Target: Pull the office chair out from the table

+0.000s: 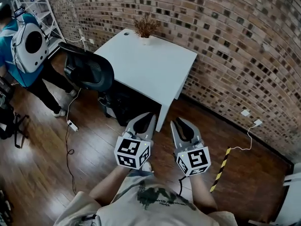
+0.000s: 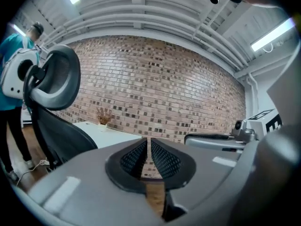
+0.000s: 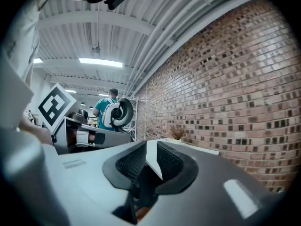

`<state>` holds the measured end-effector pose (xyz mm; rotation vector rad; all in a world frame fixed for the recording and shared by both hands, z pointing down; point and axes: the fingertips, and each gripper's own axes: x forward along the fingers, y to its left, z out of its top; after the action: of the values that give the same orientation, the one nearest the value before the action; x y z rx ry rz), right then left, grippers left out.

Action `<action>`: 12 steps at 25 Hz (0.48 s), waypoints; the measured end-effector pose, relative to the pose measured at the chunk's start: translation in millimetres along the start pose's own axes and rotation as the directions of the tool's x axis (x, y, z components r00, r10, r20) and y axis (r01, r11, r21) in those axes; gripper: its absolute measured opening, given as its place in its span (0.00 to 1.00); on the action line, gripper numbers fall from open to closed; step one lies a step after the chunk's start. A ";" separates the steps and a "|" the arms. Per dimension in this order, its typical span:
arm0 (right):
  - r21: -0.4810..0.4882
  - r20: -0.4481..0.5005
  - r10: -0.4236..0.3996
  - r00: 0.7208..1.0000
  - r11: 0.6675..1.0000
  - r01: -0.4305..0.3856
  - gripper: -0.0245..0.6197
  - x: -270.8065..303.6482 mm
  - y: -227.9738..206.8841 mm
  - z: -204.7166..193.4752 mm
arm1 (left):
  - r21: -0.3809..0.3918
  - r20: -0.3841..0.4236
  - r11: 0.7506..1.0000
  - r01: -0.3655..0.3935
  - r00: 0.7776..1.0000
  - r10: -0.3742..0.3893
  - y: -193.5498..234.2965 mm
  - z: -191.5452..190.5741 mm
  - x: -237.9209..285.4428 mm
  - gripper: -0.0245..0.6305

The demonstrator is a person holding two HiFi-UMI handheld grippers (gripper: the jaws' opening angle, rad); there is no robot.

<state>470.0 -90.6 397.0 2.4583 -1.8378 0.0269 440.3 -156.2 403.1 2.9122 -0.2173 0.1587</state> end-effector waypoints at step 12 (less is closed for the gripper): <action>-0.046 -0.046 0.225 0.973 0.973 -0.227 0.21 98.5 32.3 -2.6 | -0.047 0.068 0.972 -0.229 0.970 0.231 102.9 33.4 -0.5 0.13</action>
<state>467.0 -193.8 406.8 2.1870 -2.0638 0.0417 426.7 -262.9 391.8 2.8489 -0.5646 0.0836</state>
